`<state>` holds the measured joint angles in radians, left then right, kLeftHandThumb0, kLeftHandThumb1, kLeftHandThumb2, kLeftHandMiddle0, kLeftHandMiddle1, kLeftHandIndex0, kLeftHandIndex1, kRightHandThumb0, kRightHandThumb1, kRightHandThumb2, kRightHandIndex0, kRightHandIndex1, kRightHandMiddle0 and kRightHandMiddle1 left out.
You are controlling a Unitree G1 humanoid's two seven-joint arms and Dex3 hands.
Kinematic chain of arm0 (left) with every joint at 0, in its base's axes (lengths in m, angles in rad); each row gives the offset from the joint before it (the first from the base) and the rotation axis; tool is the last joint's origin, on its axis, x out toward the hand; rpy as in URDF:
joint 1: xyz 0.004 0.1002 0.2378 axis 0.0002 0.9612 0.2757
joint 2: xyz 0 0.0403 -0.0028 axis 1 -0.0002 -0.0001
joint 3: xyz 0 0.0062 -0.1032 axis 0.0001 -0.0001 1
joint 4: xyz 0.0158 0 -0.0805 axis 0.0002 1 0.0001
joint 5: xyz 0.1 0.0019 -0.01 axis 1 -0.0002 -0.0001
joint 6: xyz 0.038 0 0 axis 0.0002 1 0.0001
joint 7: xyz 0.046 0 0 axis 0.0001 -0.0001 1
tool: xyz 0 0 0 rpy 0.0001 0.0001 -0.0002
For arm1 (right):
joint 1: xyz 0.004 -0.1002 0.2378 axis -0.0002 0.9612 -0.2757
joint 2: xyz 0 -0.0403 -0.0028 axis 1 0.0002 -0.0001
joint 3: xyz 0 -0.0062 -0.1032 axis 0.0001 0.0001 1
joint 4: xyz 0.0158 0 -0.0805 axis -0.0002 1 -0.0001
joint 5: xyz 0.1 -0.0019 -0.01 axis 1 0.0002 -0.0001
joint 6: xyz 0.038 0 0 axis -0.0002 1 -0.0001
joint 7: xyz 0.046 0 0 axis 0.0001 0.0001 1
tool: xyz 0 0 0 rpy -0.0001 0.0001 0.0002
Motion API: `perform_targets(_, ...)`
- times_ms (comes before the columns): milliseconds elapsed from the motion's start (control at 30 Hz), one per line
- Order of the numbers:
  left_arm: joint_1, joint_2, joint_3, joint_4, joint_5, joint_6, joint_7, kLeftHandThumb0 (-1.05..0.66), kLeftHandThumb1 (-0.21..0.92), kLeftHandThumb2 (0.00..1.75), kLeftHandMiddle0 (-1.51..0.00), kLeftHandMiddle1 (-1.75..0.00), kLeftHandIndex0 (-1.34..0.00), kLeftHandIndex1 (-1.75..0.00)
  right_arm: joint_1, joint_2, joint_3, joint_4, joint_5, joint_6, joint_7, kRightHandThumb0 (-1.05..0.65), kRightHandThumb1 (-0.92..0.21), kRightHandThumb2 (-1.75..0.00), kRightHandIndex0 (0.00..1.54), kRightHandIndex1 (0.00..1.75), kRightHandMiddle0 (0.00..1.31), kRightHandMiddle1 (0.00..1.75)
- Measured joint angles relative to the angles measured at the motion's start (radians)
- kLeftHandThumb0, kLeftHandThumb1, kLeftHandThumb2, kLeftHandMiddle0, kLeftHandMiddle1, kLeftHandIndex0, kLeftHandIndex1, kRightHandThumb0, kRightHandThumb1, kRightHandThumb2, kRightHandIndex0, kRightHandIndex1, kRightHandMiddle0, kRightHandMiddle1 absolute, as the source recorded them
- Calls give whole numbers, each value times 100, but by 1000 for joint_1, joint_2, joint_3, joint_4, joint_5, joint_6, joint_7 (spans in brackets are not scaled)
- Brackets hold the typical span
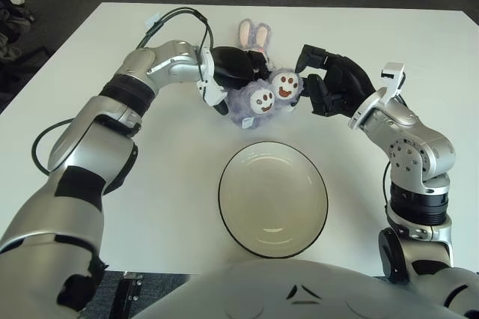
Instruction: Put the doll into the plate.
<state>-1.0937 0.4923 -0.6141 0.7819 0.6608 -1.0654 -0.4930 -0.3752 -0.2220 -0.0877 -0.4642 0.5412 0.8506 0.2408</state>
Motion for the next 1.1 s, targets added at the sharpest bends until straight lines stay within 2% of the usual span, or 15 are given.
perform_targets(300, -55, -22, -26, 60, -43, 4, -130, -64, 48, 86, 0, -37, 0, -36, 0, 0, 5, -9, 0, 0, 5, -1, -25, -127, 78, 145, 51, 166)
perform_targets(400, -63, -29, -32, 77, -46, 4, -147, -66, 49, 83, 0, -36, 0, -30, 0, 0, 5, -9, 0, 1, 5, -1, -25, -128, 78, 146, 51, 166)
perform_targets(533, -71, -33, -39, 85, -39, 9, -154, -63, 46, 83, 0, -39, 0, -32, 0, 0, -1, -10, 8, 19, 2, -1, -25, -128, 78, 146, 52, 166)
perform_targets(600, -71, -35, -42, 85, -34, 15, -154, -58, 41, 87, 0, -47, 0, -37, 0, 0, -3, -11, 12, 30, -1, -1, -25, -128, 78, 146, 51, 166)
perform_targets(633, -71, -36, -43, 84, -28, 19, -153, -52, 35, 93, 0, -55, 0, -44, 0, 0, -5, -11, 20, 38, -2, -1, -25, -128, 77, 147, 51, 167)
perform_targets(733, -71, -40, -47, 83, -12, 33, -145, -45, 28, 99, 0, -66, 0, -53, 0, 0, -8, -12, 33, 57, -2, -1, -25, -129, 77, 148, 50, 168)
perform_targets(800, -71, -42, -51, 81, -2, 40, -132, -41, 22, 104, 0, -79, 0, -64, 0, 0, -11, -13, 41, 68, -2, -1, -25, -129, 76, 148, 50, 169)
perform_targets(900, -71, -43, -56, 78, 20, 46, -102, -37, 19, 108, 0, -92, 0, -73, 0, 0, -20, -15, 60, 90, -3, -1, -25, -130, 76, 149, 49, 170)
perform_targets(1100, -69, -48, -72, 85, 91, 58, 11, -25, 15, 116, 0, -108, 0, -76, 0, -1, -37, -23, 89, 122, -5, -1, -22, -135, 78, 153, 48, 171)
